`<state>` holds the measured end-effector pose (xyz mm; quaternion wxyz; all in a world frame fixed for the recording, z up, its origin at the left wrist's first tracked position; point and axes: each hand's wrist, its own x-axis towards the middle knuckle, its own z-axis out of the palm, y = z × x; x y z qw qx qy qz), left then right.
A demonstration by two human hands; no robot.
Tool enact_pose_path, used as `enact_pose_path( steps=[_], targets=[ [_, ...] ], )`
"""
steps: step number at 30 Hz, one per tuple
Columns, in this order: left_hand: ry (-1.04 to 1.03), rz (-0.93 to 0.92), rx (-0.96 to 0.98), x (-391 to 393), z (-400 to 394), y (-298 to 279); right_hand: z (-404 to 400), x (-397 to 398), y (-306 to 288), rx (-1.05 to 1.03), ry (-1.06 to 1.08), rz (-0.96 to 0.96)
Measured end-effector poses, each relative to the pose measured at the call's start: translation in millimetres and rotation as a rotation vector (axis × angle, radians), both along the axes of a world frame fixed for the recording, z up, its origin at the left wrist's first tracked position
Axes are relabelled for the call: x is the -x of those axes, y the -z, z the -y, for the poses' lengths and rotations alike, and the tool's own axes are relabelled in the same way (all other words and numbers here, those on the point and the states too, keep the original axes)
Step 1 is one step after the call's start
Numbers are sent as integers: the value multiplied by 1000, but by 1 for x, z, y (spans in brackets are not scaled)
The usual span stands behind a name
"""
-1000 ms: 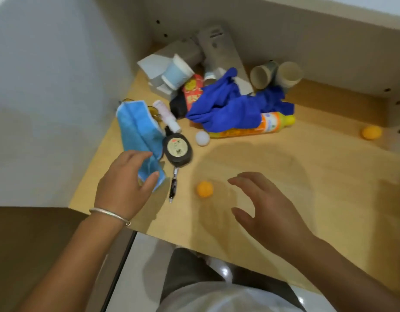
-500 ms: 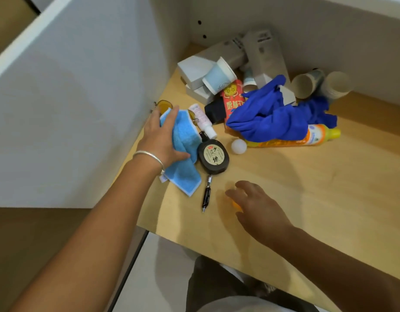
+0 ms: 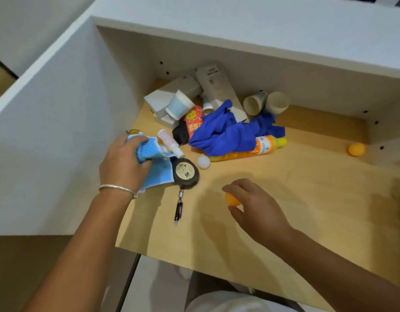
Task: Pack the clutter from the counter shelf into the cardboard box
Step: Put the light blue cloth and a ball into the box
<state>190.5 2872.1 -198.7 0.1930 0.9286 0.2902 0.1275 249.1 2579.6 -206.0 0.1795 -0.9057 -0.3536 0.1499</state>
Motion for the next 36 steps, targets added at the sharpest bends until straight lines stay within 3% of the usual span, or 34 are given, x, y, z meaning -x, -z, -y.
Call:
enact_pose_path(
  steps=[10,28,36],
  targets=[
    [280,130,-117,-66,126,-85,119,-9,-68,-208,262,123],
    [1049,315,35,-153,522,-161,431,21,-140,-378,885,407],
    [1208,294,67,-146,632,-162,515,39,-139,-296,1021,385]
  ],
)
